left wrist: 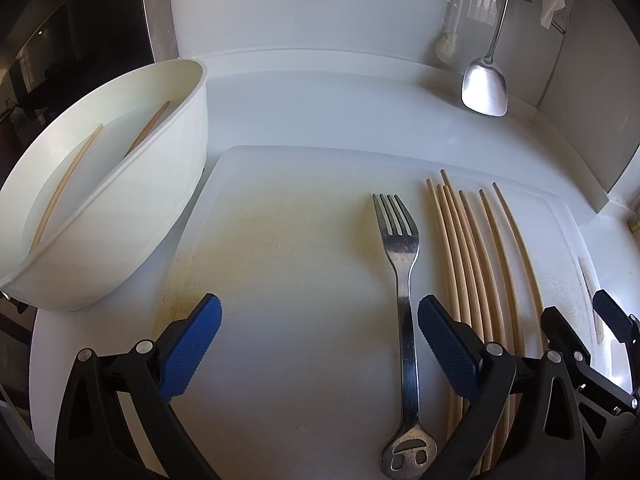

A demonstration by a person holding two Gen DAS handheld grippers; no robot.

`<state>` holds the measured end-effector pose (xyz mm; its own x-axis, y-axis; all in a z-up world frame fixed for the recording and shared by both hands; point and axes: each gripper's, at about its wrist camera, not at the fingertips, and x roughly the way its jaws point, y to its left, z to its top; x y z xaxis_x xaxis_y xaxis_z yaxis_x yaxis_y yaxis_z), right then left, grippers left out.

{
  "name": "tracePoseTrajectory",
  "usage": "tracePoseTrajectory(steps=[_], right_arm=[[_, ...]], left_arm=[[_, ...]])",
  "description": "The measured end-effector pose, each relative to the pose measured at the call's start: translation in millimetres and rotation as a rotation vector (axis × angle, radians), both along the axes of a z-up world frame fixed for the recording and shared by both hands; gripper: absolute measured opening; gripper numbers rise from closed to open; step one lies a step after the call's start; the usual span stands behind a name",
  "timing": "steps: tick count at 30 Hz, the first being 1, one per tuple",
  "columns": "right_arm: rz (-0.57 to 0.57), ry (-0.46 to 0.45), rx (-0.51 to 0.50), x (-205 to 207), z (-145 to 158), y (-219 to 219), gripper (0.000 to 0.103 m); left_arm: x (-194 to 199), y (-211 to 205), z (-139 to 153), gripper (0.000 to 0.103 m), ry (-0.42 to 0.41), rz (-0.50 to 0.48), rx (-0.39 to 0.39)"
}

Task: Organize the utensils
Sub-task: 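Move the left tool back toward the steel fork on the board, then grasp the steel fork with the left gripper while the right gripper grasps a chopstick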

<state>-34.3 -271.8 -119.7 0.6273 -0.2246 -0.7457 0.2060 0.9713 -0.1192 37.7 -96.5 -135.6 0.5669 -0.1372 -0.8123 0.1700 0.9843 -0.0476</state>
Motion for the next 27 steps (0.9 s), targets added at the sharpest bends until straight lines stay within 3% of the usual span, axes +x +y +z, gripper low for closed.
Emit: tracePoseTrajectory(steps=[8,21,25,27], right_arm=[[0.058,-0.002,0.005,7.9,-5.2,5.9,0.070],[0.057,-0.014,0.038,13.8,-7.7,-0.4,0.070],[0.051,-0.022,0.061,14.2,-9.2,-1.9,0.070],[0.050,-0.025,0.070,13.5,-9.4,-2.3,0.070]], left_arm=[[4.1,-6.3,-0.9,0.097,-0.008,-0.001,0.019],[22.5,-24.6,-2.2,0.095,0.009,-0.022,0.037],[22.0,-31.1,0.9,0.079,-0.004,-0.059,0.031],[17.0,-33.8,2.6,0.059,-0.022,-0.076,0.028]])
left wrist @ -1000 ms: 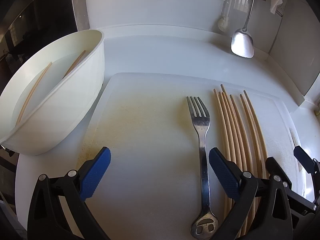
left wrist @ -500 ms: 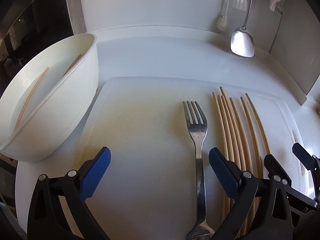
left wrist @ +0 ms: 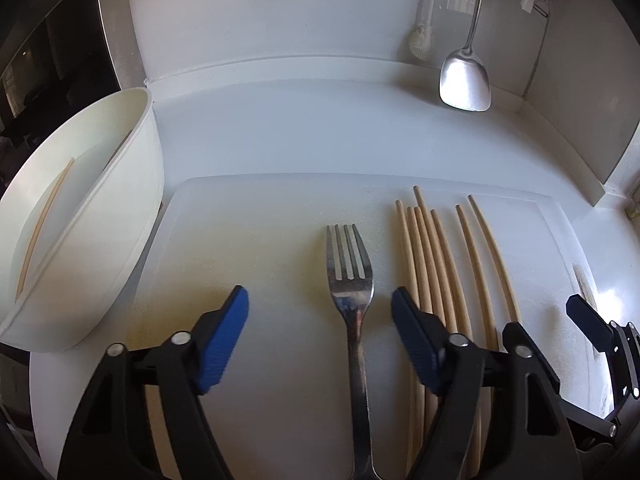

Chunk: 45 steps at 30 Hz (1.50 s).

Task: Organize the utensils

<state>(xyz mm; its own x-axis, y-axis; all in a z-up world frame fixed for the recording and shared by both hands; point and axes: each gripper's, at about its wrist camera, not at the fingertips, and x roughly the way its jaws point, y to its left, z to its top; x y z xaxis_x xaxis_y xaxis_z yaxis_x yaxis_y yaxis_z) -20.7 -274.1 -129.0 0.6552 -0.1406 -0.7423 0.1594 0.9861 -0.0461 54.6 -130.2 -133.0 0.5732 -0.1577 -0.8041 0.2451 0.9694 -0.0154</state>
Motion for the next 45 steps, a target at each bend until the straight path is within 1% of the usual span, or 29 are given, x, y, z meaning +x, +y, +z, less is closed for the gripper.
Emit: tracePoseTrajectory(steps=[1,3,4,5,6,9,11,13,16,22,28,34,39,45], right_arm=[[0.004,-0.001,0.002,-0.2,0.0,0.0,0.069],[0.022,-0.001,0.014,-0.4,0.3,1.0,0.063],[0.028,-0.002,0.020,-0.6,0.3,1.7,0.058],[0.036,-0.004,0.027,-1.0,0.1,2.3,0.053],[0.045,-0.006,0.031,-1.5,0.4,3.8,0.050],[0.071,-0.012,0.028,-2.2,1.4,10.2,0.035],[0.092,-0.014,0.012,-2.5,2.1,16.0,0.007],[0.093,-0.021,0.004,-3.1,2.0,17.8,0.006],[0.078,-0.035,0.047,-5.3,2.2,12.5,0.006],[0.060,-0.069,0.097,-10.8,4.5,6.8,0.006],[0.068,-0.121,0.110,-16.6,12.9,9.4,0.006],[0.074,-0.170,0.125,-23.0,19.6,12.0,0.006],[0.077,-0.206,0.133,-27.2,25.3,13.3,0.006],[0.087,-0.240,0.134,-29.6,32.6,14.3,0.006]], left_arm=[[-2.7,-0.9,0.6,0.055,-0.007,-0.009,-0.003],[-6.8,-1.8,1.7,0.035,-0.016,-0.017,-0.010],[-8.8,-1.3,1.6,0.031,-0.019,-0.019,-0.015],[-10.0,-0.9,1.4,0.022,-0.023,-0.018,-0.017],[-11.1,-0.3,1.2,0.019,-0.027,-0.016,-0.019],[-13.1,2.2,0.1,0.019,-0.031,-0.016,-0.036],[-14.2,4.7,-0.3,0.019,-0.027,-0.015,-0.057],[-15.0,8.8,0.0,0.018,-0.016,-0.013,-0.090],[-16.8,16.4,1.2,0.018,-0.006,-0.006,-0.122],[-22.3,25.3,8.5,0.018,-0.021,0.004,-0.146],[-28.4,33.5,19.0,0.018,-0.044,0.013,-0.177],[-36.4,42.3,32.5,0.018,-0.084,0.015,-0.209],[-42.1,47.6,45.1,0.018,-0.135,0.013,-0.230],[-41.4,54.3,59.8,0.018,-0.181,0.024,-0.253]])
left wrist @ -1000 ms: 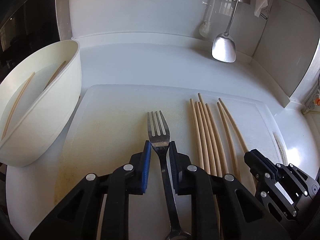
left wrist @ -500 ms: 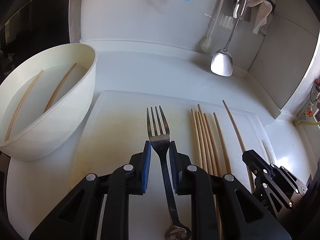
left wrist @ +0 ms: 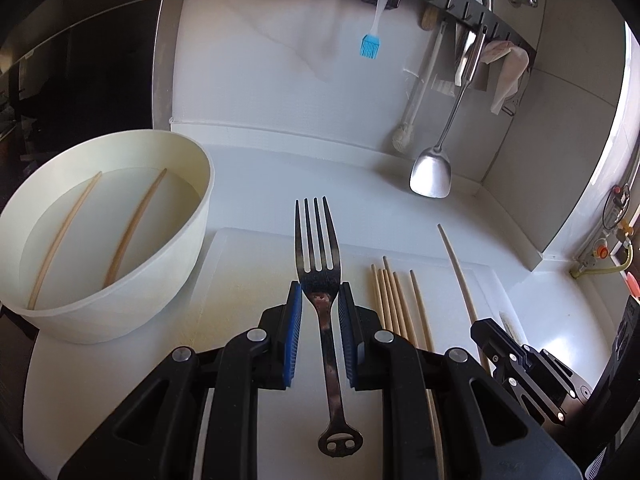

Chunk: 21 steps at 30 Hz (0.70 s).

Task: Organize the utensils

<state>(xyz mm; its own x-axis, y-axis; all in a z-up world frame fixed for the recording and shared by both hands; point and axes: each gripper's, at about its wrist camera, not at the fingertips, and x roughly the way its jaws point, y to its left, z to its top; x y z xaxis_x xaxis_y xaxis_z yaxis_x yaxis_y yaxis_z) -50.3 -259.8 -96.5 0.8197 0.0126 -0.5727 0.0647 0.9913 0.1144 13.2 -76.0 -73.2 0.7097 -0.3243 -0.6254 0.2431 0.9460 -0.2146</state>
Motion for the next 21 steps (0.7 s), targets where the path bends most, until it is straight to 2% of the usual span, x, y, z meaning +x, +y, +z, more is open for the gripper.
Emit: tracePoseTrajectory(steps=[11,12,13,17,21], right_arm=[[0.034,-0.071,-0.018,9.1,33.5,9.7,0.006],[0.038,-0.079,-0.024,11.1,39.2,12.1,0.006],[0.042,-0.086,-0.027,13.4,44.6,14.4,0.006],[0.066,-0.110,-0.034,23.9,67.2,29.6,0.006],[0.102,-0.122,-0.032,36.6,84.0,51.6,0.006]], left_arm=[[7.4,15.8,38.0,0.018,-0.081,0.022,-0.044],[8.6,18.3,43.2,0.014,-0.089,0.025,-0.049],[10.3,20.4,48.4,0.000,-0.095,0.022,-0.057],[16.1,34.2,73.0,0.001,-0.133,0.056,-0.059],[26.4,61.0,90.4,0.001,-0.135,0.091,-0.072]])
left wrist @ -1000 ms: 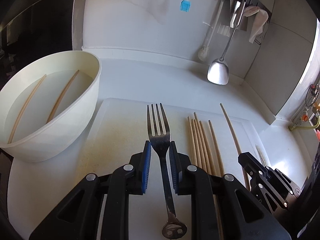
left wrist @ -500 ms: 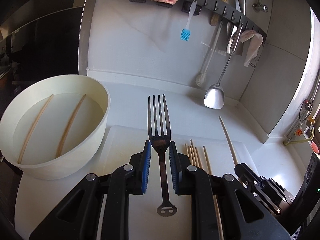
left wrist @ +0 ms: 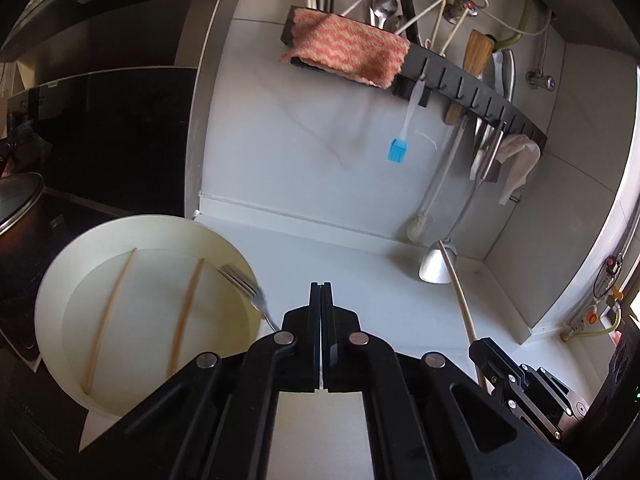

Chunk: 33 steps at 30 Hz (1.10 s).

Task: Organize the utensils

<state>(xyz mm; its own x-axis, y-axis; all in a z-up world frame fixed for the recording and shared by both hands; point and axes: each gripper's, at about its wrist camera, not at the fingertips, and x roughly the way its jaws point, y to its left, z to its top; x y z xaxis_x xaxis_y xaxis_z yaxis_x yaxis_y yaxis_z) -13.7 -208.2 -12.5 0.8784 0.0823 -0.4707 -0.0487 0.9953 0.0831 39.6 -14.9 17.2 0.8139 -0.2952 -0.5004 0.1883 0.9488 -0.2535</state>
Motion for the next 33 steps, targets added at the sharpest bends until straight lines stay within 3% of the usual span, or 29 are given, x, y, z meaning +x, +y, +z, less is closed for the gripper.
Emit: tracePoseTrajectory(steps=[6,12,16,22,25,27,29,33], right_arm=[[0.059,0.052,0.049,19.9,-0.8,31.5,0.006],[0.094,0.120,0.076,27.0,-14.9,56.7,0.006],[0.085,0.132,0.072,20.1,-13.2,57.5,0.006],[0.024,0.142,0.063,3.4,-9.1,31.6,0.006],[-0.003,0.143,0.058,-8.3,-9.3,17.4,0.006],[-0.026,0.144,0.061,-15.3,-11.1,7.2,0.006],[-0.051,0.147,0.069,-20.1,-14.7,-4.1,0.006],[-0.091,0.156,0.085,-28.4,-24.0,-26.0,0.006]], left_arm=[[9.7,47.5,-4.9,0.001,0.071,0.095,0.075],[18.0,80.2,-19.6,0.001,0.151,0.128,0.082],[16.4,75.7,-19.9,0.001,0.164,0.101,0.082],[17.9,36.7,-26.1,0.004,0.191,0.000,0.079],[21.1,15.3,-32.1,0.020,0.212,-0.042,0.070],[22.7,1.6,-36.4,0.046,0.221,-0.059,0.077],[23.8,-10.6,-40.9,0.064,0.224,-0.069,0.083],[31.3,-34.0,-53.4,0.070,0.249,-0.084,0.114]])
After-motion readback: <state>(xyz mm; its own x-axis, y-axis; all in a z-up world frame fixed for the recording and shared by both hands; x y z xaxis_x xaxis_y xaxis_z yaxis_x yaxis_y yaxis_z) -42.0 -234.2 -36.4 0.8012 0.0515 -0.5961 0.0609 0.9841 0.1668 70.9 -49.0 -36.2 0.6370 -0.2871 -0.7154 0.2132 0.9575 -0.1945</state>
